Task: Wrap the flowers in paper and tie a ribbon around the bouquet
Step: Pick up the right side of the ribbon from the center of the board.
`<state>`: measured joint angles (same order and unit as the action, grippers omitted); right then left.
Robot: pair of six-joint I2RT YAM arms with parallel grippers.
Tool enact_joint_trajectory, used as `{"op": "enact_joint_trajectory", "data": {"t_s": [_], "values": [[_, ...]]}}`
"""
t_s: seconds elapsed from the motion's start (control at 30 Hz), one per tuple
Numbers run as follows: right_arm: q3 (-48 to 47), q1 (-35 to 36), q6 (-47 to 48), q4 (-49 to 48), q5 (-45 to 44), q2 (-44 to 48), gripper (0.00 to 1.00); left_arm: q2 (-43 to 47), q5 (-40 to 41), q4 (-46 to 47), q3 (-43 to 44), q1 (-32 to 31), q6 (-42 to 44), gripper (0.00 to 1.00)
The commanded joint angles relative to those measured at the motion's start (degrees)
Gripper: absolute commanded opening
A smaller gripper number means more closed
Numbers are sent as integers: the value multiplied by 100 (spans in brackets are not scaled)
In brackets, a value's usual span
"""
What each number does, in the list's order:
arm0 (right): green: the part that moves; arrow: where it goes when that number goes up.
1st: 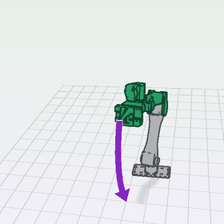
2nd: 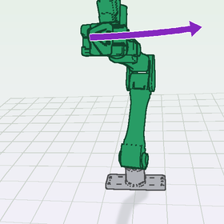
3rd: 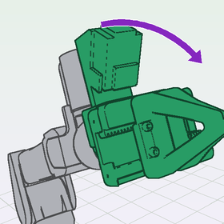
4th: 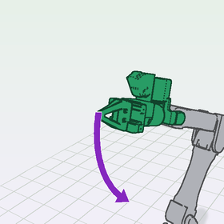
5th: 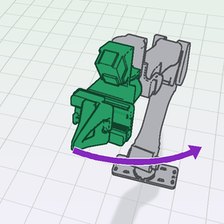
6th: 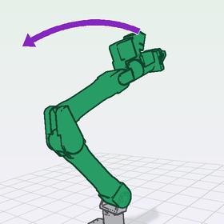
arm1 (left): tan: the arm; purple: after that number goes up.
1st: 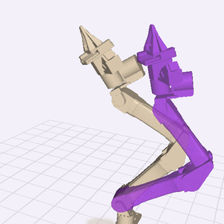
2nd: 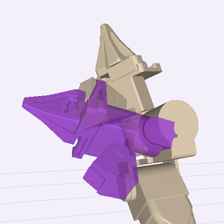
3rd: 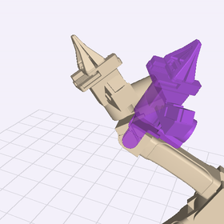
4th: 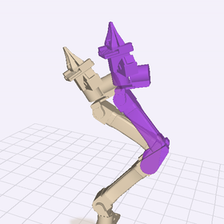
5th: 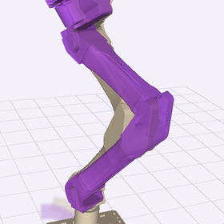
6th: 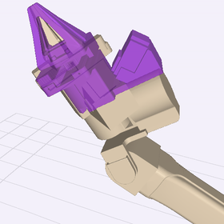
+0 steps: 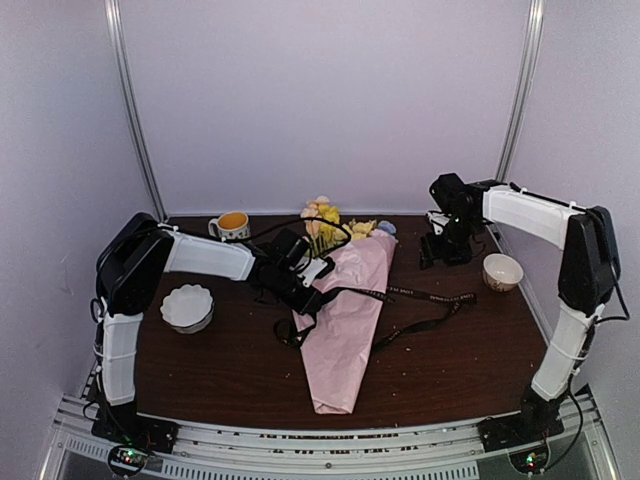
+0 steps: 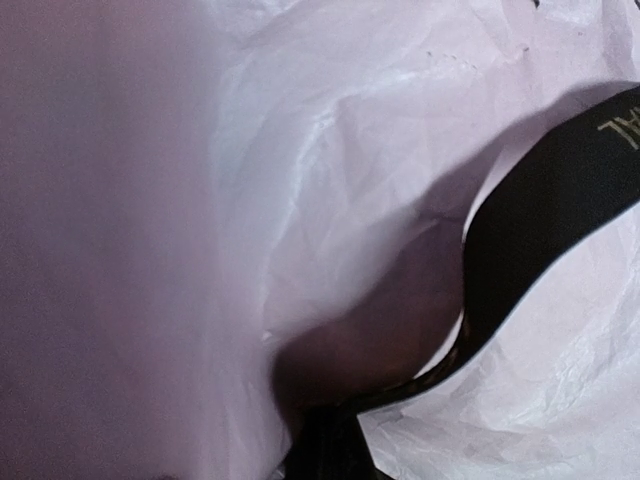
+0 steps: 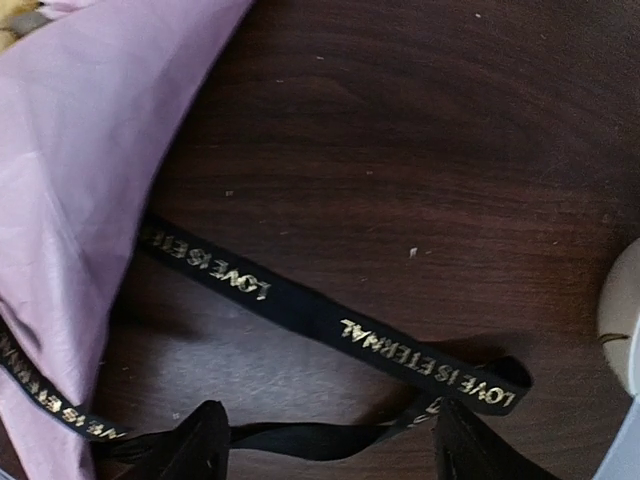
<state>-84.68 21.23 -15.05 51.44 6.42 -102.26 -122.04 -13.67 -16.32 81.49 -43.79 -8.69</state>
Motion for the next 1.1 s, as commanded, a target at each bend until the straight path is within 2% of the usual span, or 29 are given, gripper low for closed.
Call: {"op": "enact_joint_trajectory", "data": {"t_s": [0.0,0.13,0.4,0.6,1.07], "values": [[-970,-211,1123,1714,-680,-964,73,5,-274,-177,-25,54,15,0],[-1273,-232,1527,2132,-629,-1578,81,-23,-295,-235,-19,54,13,0],[-1259,-373,1668,2115,-1065,-2298,84,-68,-329,-293,-30,55,57,0],[-1279,-550,1749,2082,-1124,-2343,84,-66,-307,-320,5,54,64,0],[-1096,-916,1786,1693,-939,-2174,70,-102,-292,-438,34,54,122,0]]}}
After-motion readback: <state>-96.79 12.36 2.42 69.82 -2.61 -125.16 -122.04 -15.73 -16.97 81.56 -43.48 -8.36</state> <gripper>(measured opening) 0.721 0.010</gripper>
